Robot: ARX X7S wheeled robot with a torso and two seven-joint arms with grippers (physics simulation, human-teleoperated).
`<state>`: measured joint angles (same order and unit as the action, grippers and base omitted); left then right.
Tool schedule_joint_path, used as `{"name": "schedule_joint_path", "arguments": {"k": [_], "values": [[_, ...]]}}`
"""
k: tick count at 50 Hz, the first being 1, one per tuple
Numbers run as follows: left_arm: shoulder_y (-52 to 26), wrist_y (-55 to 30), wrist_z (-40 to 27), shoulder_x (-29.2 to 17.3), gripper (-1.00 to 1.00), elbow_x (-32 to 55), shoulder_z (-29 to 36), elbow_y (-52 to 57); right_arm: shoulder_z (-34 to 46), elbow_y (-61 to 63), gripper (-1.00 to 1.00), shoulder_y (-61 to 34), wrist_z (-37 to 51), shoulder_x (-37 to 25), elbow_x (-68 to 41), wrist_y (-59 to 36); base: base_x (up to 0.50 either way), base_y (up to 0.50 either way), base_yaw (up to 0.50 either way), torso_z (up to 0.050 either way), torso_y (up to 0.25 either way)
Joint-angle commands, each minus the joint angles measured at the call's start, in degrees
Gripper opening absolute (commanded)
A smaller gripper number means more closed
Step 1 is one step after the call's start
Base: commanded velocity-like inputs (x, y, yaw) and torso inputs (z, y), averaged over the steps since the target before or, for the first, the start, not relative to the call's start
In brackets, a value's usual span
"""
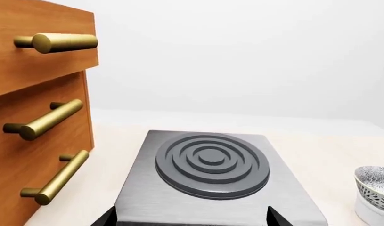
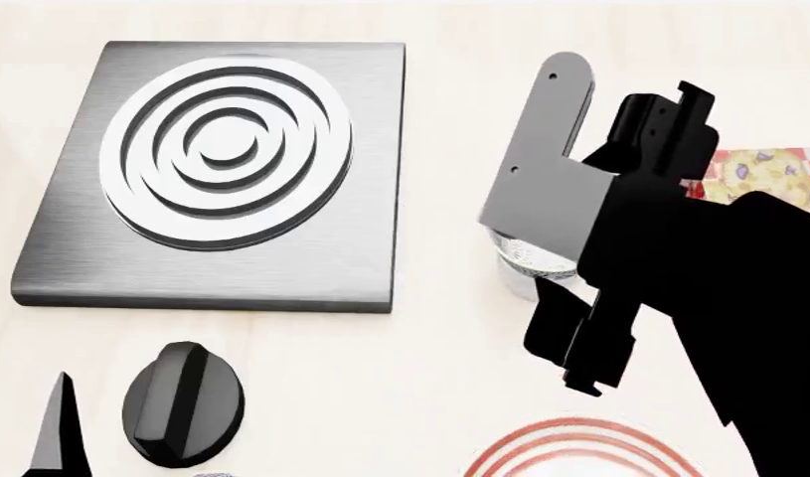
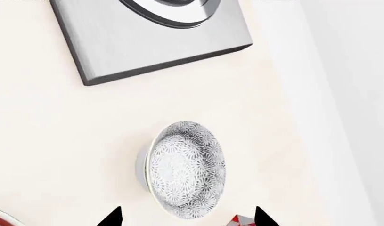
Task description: Pick the akita bowl on the ramekin and place it on the plate.
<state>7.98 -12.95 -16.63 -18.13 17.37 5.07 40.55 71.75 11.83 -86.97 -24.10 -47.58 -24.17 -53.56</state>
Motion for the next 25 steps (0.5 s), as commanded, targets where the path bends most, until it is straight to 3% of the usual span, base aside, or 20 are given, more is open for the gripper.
{"name": "schedule_joint_path", "arguments": {"k": [1, 25], "values": [[0.15, 0.53, -0.17, -0.17, 1.00, 0.16, 0.06, -0.39, 0.97, -6.48, 1.00, 1.60, -0.01, 3.14, 1.78, 4.40, 0.00, 0.00, 0.00, 0.000, 0.000], [-0.02, 0.80, -0.39, -0.61, 1.00, 0.96, 0.36, -0.65, -0.12, -14.65, 1.00, 5.28, 0.65, 6.51, 1.72, 10.96, 0.00, 0.00, 0.00, 0.000, 0.000]]}}
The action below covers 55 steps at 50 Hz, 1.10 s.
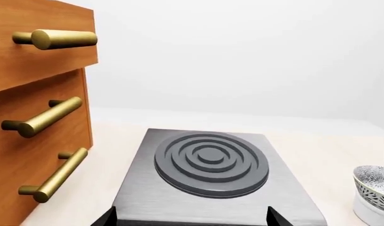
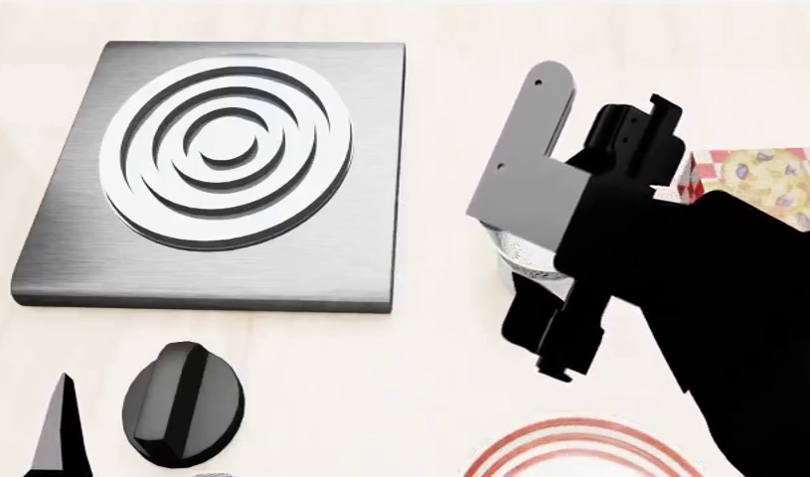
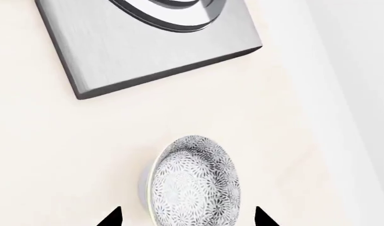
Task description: Pick the akita bowl on the ramekin and place it on the plate.
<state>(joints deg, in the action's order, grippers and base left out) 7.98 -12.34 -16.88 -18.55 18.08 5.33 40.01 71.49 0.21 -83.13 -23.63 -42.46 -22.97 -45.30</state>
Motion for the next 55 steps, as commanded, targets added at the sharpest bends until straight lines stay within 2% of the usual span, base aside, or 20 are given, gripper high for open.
{"name": "schedule_joint_path", "arguments": {"k": [1, 26, 55], "values": [[-0.04, 0.19, -0.17, -0.21, 1.00, 0.27, 0.10, -0.12, 0.15, -3.05, 1.00, 1.47, 0.20, 1.44, 0.51, 2.69, 0.00, 0.00, 0.00, 0.000, 0.000], [0.02, 0.47, -0.61, -0.65, 1.00, 0.52, 0.55, -0.28, -0.29, -4.50, 1.00, 4.28, 0.50, 1.98, -1.28, 2.58, 0.00, 0.00, 0.00, 0.000, 0.000], [0.18, 1.49, -1.00, -1.02, 1.00, 0.41, 1.11, -0.96, 0.23, -13.24, 1.00, 5.51, 1.30, 5.27, 2.14, 9.33, 0.00, 0.00, 0.00, 0.000, 0.000]]}}
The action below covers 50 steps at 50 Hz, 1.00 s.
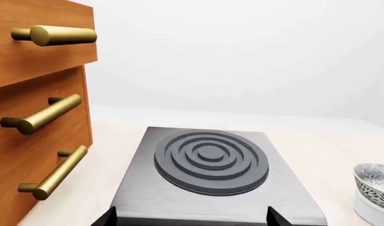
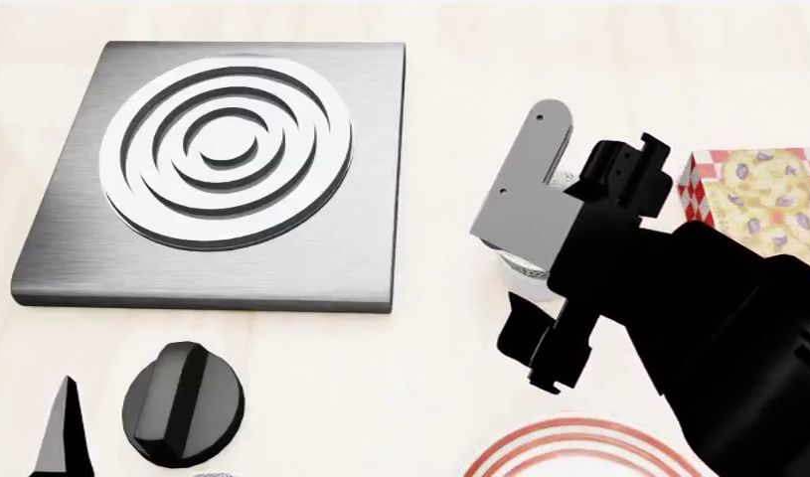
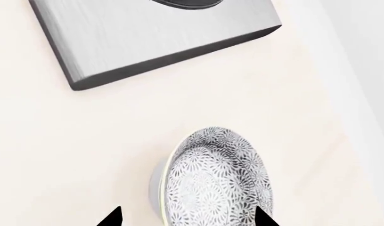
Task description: Pick the akita bowl on the ramekin and place it on the plate.
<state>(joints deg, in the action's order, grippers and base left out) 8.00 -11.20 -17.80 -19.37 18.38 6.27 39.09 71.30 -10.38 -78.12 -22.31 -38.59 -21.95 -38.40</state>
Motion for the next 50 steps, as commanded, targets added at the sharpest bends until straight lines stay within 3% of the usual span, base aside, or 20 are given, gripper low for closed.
{"name": "schedule_joint_path", "arguments": {"k": [1, 22, 23, 50], "values": [[0.18, 0.38, -0.09, -0.22, 1.00, 0.10, 0.19, -0.02, 0.38, -2.80, 1.00, 0.54, 0.04, 1.52, 1.14, 2.50, 0.00, 0.00, 0.00, 0.000, 0.000], [0.19, -0.12, -0.23, -0.75, 1.00, 1.81, 0.06, 0.28, -0.14, -5.78, 1.00, 2.24, 1.00, 2.37, 1.26, 4.72, 0.00, 0.00, 0.00, 0.000, 0.000], [0.18, -0.16, -0.27, -0.77, 1.00, 1.87, 0.05, 0.30, -0.30, -5.67, -1.00, 2.29, 0.93, 2.28, 0.97, 4.50, 0.00, 0.00, 0.00, 0.000, 0.000], [0.15, -0.03, -0.85, -1.10, 1.00, 1.80, 0.63, 0.05, -0.75, -4.10, -1.00, 3.39, 1.75, 1.79, 0.73, 5.13, 0.00, 0.00, 0.00, 0.000, 0.000]]}}
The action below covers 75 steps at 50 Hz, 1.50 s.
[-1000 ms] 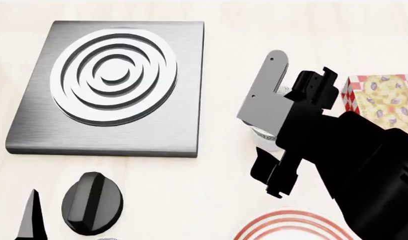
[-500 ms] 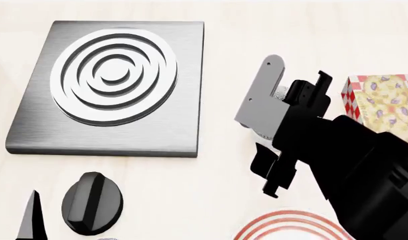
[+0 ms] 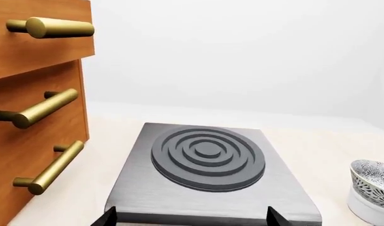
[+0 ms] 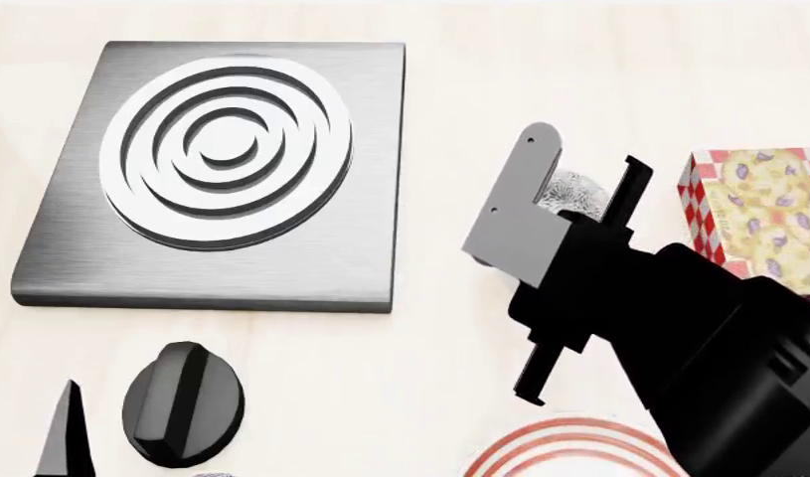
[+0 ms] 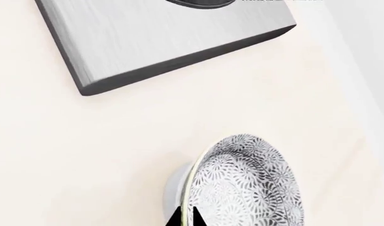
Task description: Pick the akita bowl on the ramekin and place it on the plate.
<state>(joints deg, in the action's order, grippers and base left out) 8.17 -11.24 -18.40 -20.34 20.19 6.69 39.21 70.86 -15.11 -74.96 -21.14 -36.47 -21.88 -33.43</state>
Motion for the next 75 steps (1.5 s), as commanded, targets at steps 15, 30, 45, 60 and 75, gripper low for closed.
{"name": "schedule_joint_path", "arguments": {"k": [15, 30, 45, 60, 75], "values": [[-0.16, -0.17, -0.66, -0.39, 1.00, 0.25, 0.30, -0.01, -0.36, 8.34, -1.00, -3.66, -0.05, -4.51, 1.45, -3.45, 0.00, 0.00, 0.00, 0.000, 0.000], [-0.14, 0.08, -0.89, -0.66, 1.00, 1.06, 0.00, 0.31, 0.57, 13.77, -1.00, -10.07, -3.10, -7.74, 2.98, -9.36, 0.00, 0.00, 0.00, 0.000, 0.000], [0.20, 0.43, -0.82, -0.89, 1.00, 2.04, 0.05, 0.61, 4.69, 27.36, -1.00, -16.76, -9.32, -12.34, 4.05, -19.67, 0.00, 0.00, 0.00, 0.000, 0.000], [0.01, 0.50, -1.18, -0.99, 1.00, 2.35, 0.05, 0.16, 4.48, 45.40, -1.00, -12.50, -7.53, -20.41, -1.38, -25.76, 0.00, 0.00, 0.00, 0.000, 0.000], [-0.18, 0.07, -1.54, -1.33, 1.00, 2.60, 0.37, 0.57, 1.81, 56.74, -1.00, -9.33, -4.86, -24.03, -8.72, -30.60, 0.00, 0.00, 0.00, 0.000, 0.001]]}}
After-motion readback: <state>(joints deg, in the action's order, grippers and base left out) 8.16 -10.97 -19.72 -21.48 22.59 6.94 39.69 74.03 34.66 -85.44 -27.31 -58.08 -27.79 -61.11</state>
